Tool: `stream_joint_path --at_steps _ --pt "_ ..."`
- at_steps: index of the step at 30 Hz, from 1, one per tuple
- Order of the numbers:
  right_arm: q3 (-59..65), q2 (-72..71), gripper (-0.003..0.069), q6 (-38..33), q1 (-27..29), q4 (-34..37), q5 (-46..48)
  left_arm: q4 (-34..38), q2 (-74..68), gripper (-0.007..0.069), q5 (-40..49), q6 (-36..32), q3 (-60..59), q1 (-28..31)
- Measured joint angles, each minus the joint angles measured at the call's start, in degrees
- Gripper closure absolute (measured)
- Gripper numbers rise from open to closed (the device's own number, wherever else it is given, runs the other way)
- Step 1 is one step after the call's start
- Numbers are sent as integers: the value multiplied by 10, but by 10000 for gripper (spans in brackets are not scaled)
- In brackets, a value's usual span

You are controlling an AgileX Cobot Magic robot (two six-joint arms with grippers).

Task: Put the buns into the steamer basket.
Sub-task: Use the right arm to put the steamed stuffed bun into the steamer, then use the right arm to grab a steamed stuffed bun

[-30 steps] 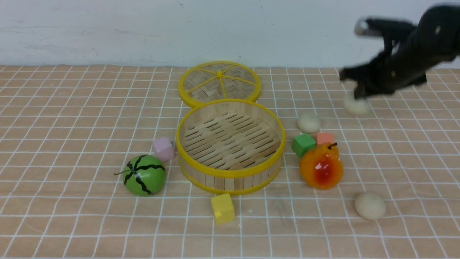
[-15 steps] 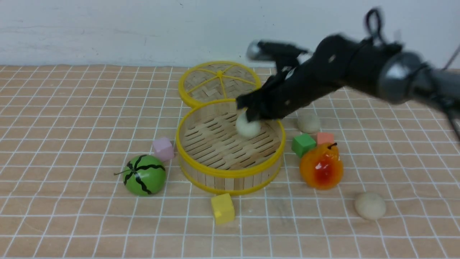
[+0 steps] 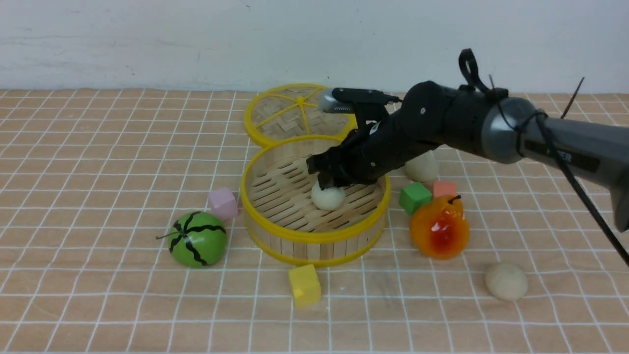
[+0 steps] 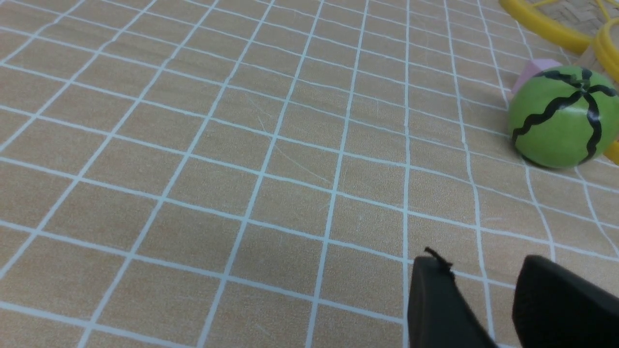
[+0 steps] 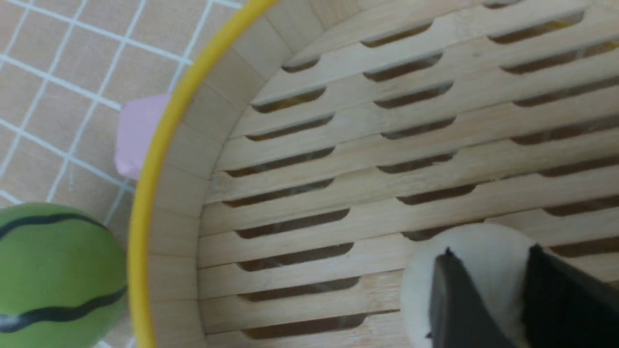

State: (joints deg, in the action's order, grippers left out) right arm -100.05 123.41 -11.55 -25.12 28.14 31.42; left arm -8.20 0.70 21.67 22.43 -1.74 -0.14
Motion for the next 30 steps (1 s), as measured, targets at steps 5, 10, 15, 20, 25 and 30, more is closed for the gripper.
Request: stream_joint_path --at_steps 5,10,15,20,25,30 --pt "0 -61 235 -3 2 -55 5 0 0 386 0 0 0 0" --pt "-1 -99 202 -4 28 -164 13 0 0 386 0 0 0 0" --pt "0 -95 228 42 83 -232 29 0 0 386 0 0 0 0" --pt "0 -72 263 101 123 -229 39 0 0 386 0 0 0 0" --pt "0 -42 277 107 136 -198 40 0 0 386 0 0 0 0" --pt "0 -18 279 108 136 -192 9 0 0 386 0 0 0 0"
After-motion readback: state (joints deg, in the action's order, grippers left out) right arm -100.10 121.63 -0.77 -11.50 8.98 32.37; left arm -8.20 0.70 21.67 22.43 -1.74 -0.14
